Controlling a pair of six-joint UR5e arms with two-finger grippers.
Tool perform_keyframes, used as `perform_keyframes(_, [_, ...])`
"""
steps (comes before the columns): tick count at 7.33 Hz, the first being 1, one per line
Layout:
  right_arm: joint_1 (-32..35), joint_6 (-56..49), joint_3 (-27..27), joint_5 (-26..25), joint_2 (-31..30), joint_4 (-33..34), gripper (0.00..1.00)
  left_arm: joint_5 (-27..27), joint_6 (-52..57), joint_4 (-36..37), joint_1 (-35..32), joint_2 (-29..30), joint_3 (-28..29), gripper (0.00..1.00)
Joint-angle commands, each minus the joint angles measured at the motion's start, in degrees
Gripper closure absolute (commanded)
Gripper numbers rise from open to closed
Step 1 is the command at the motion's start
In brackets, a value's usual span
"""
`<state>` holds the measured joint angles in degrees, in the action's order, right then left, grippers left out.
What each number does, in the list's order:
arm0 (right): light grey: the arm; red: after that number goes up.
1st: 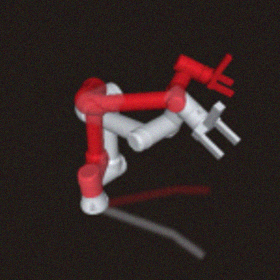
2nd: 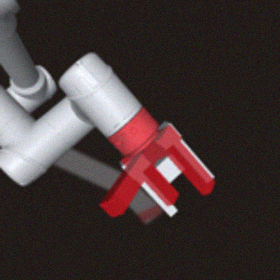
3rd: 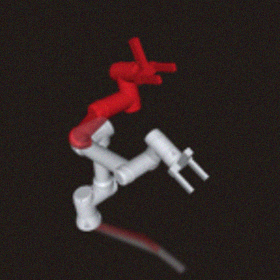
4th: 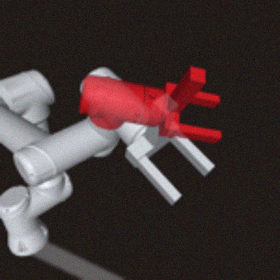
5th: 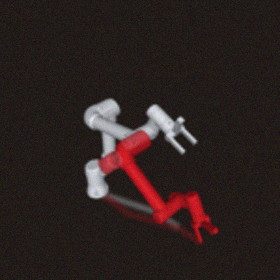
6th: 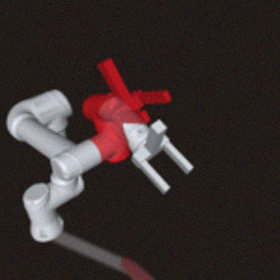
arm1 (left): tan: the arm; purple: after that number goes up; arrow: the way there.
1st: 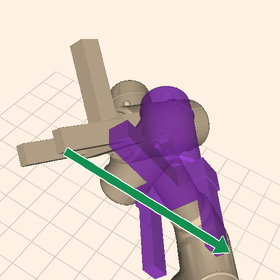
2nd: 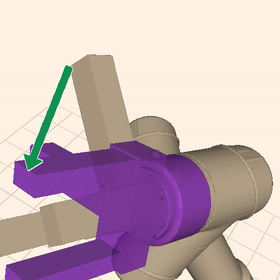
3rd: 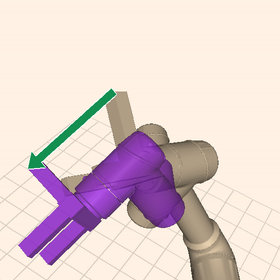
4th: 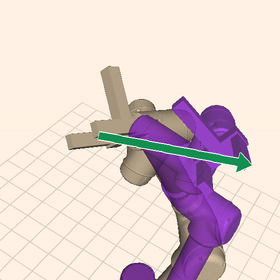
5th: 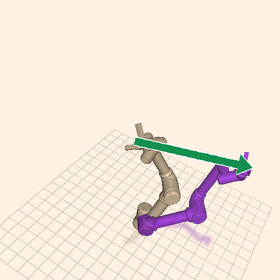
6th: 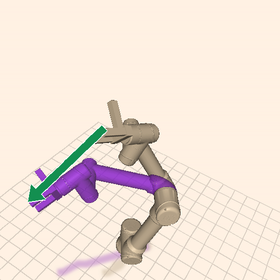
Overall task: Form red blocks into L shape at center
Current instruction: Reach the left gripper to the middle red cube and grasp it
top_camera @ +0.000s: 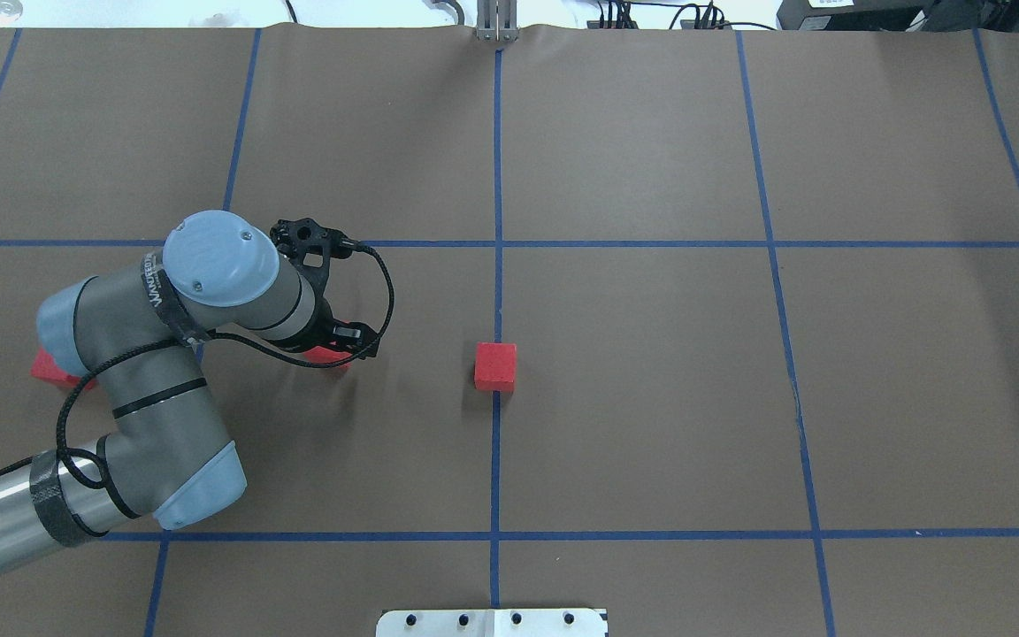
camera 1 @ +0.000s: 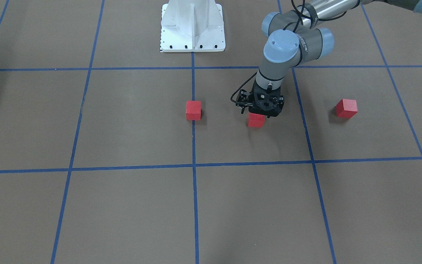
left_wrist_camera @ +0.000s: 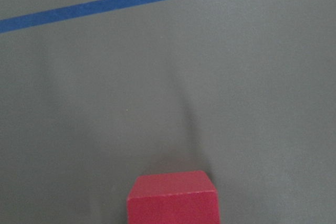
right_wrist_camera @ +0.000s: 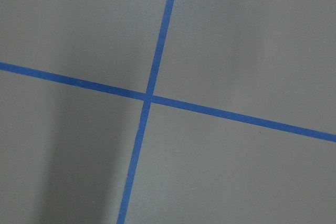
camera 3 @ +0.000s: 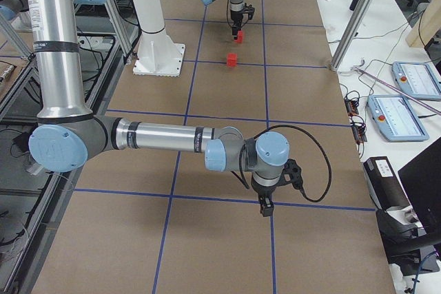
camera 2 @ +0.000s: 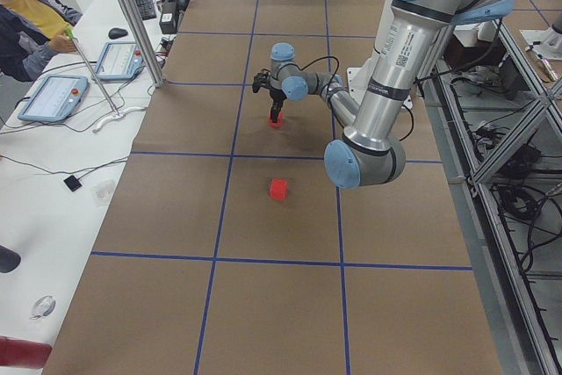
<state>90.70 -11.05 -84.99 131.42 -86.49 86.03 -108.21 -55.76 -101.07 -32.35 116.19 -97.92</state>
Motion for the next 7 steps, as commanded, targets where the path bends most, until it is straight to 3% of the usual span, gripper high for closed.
perform_keyframes(1, [0.0, 0.15, 0.09, -0.02, 0.0, -0.25, 0.0, -1.03, -0.05, 0.0, 0.01, 0.0, -0.25, 0.82])
perform_keyframes(2, [0.0, 0.15, 0.09, -0.02, 0.0, -0.25, 0.0, -2.08, -0.05, 0.0, -0.25, 0.09, -0.34, 1.0])
perform_keyframes(4, [0.0, 0.24, 0.52, -0.02, 0.0, -0.25, 0.0, -2.18, 0.04, 0.96, -2.0, 1.39, -0.34, 1.0])
perform_keyframes(6, [0.0, -0.2, 0.61, -0.19, -0.26, -0.42, 0.0, -2.09, -0.13, 10.85, -2.54, 9.8, 0.79, 1.0])
perform_keyframes(7, [0.0, -0.29, 0.61, -0.28, -0.7, -0.42, 0.0, -2.09, -0.57, 11.24, -2.54, 14.28, 4.72, 1.0])
